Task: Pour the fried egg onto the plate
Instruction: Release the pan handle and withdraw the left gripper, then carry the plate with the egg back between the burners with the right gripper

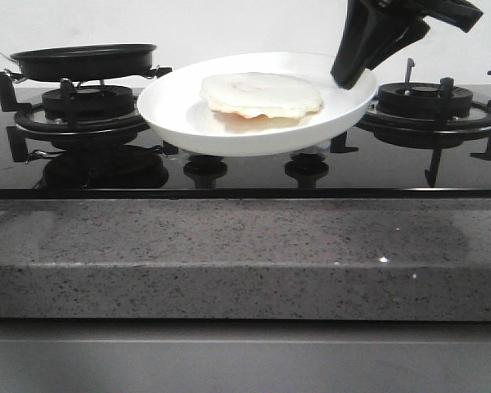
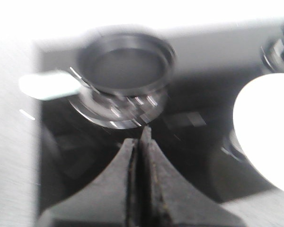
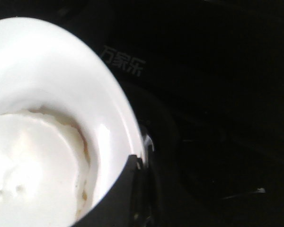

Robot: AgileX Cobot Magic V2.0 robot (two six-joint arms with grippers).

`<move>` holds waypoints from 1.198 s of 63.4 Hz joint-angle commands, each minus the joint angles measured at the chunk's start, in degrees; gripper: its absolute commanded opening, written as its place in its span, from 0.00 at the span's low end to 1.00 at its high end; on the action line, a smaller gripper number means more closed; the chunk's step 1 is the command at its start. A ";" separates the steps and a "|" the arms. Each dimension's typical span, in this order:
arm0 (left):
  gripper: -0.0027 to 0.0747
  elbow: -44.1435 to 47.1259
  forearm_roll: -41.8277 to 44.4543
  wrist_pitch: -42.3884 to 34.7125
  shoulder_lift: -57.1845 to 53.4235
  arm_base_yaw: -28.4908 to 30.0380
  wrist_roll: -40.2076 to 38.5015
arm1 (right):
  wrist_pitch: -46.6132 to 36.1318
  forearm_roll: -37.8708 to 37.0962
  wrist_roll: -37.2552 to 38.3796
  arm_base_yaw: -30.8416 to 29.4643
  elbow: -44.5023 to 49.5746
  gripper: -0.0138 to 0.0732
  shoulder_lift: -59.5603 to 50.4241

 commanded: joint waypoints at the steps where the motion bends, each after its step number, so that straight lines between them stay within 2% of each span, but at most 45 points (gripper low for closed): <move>1: 0.01 4.14 -0.18 -9.75 -5.99 -0.50 0.07 | -2.35 1.94 -0.26 -0.15 -1.45 0.02 -2.88; 9: 0.01 10.50 -0.18 -13.41 -12.66 -0.50 0.07 | -2.48 2.00 -0.21 -0.15 -1.45 0.02 -2.88; 20: 0.01 14.44 -0.50 -13.87 -17.52 -0.50 0.07 | -3.93 3.88 2.24 -1.05 -3.34 0.02 -1.89; 38: 0.01 14.44 -1.18 -14.70 -17.64 -0.50 0.07 | -3.36 6.91 5.33 -6.88 -20.39 0.03 9.73; 49: 0.01 14.44 -1.18 -14.70 -17.64 -0.50 0.07 | -2.10 7.25 5.37 -7.49 -28.10 0.03 17.88; 69: 0.01 14.44 -1.18 -14.70 -17.64 -0.50 0.07 | 3.07 6.79 5.37 -7.49 -29.85 0.03 22.85; 76: 0.01 14.44 -1.18 -14.70 -17.64 -0.50 0.07 | 3.91 6.79 5.37 -7.54 -29.85 0.10 22.85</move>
